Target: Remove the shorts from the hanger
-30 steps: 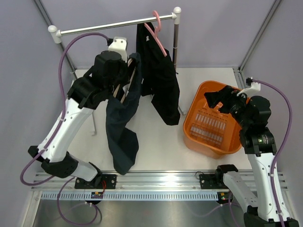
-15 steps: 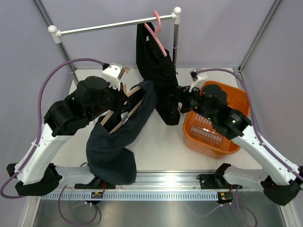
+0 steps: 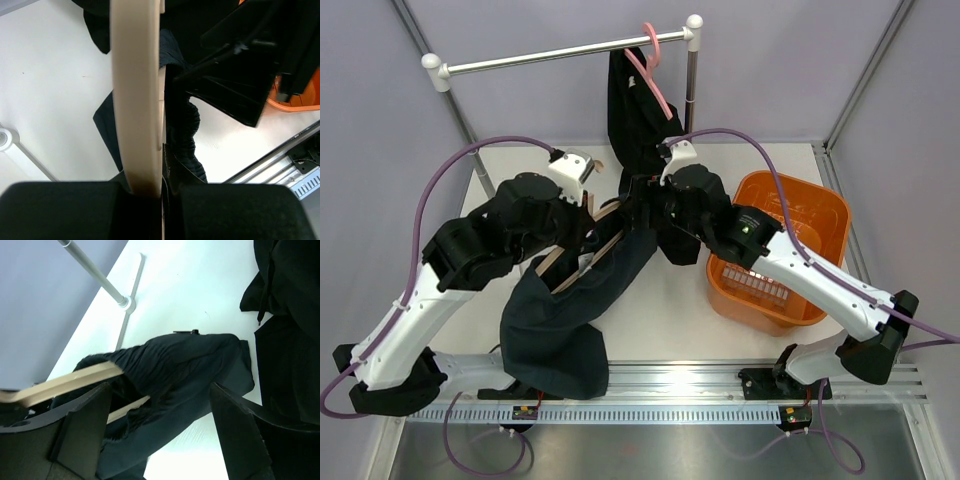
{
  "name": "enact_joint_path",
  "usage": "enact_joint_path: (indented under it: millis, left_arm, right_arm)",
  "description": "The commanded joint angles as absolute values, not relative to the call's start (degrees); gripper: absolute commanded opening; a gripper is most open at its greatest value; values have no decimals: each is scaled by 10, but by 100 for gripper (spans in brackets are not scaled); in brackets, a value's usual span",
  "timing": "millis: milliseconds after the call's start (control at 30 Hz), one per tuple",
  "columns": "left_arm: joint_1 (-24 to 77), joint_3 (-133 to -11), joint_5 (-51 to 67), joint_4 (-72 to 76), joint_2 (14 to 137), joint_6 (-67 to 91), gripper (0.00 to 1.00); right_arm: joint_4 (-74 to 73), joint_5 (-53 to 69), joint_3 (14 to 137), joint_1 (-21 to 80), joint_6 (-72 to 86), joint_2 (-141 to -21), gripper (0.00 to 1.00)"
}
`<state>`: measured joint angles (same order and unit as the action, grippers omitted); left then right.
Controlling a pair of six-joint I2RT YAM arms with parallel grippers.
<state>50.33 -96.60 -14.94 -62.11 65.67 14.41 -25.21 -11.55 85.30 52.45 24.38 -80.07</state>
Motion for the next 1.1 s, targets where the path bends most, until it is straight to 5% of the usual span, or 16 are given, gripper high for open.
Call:
enact_joint_path:
  millis: [0, 400, 633, 1067]
  left_arm:
    - [507, -969, -140, -584, 634, 137, 0]
    - [507, -968, -135, -587, 627, 128, 0]
    - [507, -967, -113, -601, 612, 123, 0]
    - [508, -969, -41, -610, 568, 113, 0]
  right_arm:
    - [-255, -154, 882, 530, 249, -816, 84]
    - [-269, -182, 893, 529, 246, -836, 45]
    - [-283, -201, 938, 529, 228, -869, 0]
    - [-382, -242, 1070, 460, 217, -950, 0]
